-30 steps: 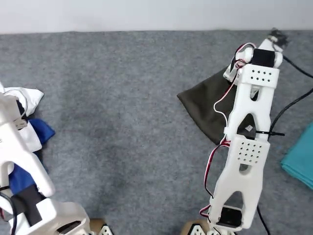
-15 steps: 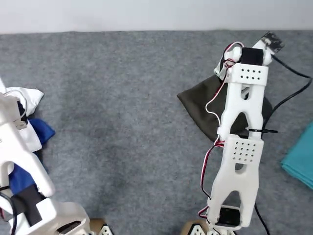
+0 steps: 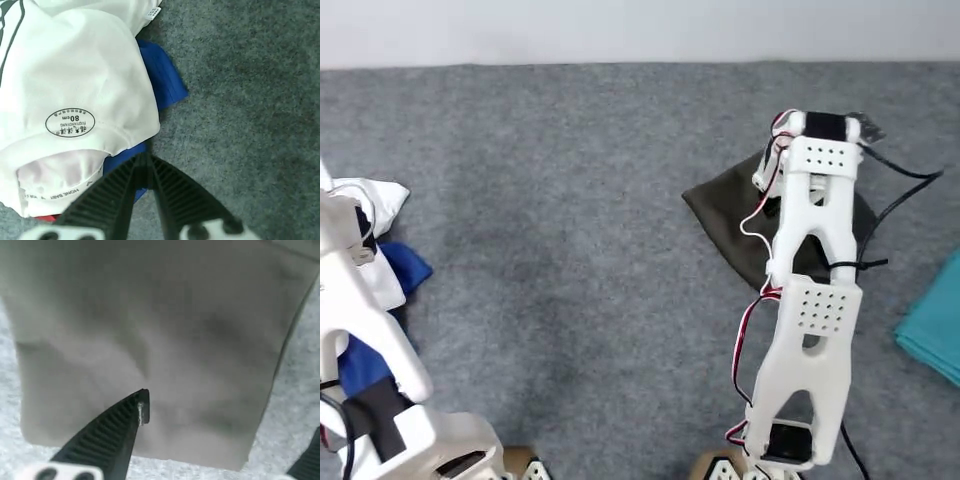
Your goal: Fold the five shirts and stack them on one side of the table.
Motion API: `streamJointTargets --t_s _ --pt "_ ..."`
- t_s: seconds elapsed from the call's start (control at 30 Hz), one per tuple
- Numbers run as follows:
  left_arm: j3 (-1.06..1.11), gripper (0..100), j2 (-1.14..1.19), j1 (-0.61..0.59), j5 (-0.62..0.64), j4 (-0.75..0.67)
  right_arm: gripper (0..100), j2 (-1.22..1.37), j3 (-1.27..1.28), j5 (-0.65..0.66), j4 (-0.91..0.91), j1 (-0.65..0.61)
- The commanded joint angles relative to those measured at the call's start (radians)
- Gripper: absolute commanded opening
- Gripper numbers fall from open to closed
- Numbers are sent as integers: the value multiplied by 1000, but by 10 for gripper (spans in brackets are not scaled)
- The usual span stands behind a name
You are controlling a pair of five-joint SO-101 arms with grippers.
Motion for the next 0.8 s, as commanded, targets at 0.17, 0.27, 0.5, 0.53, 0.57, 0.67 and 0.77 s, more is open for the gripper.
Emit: streamJointTargets --t_s 0.17,0.27,0.5,0.53,0.57,0.67,0.77 --pt "-2 8 -6 8 -5 21 475 134 -8 11 -173 51" --pt "-2 8 -6 8 -5 21 475 197 -8 31 -216 47" --pt "-2 8 -6 8 -5 21 395 232 -52 34 -216 44" --pt "-2 8 -6 8 -5 21 356 234 -52 37 -216 44" --pt "-2 8 -6 8 -5 21 314 236 -52 49 -216 44" --pt "-2 8 -9 8 -5 21 184 236 -52 69 -223 44" --pt "-2 8 -14 8 -5 21 95 236 -52 71 -223 44"
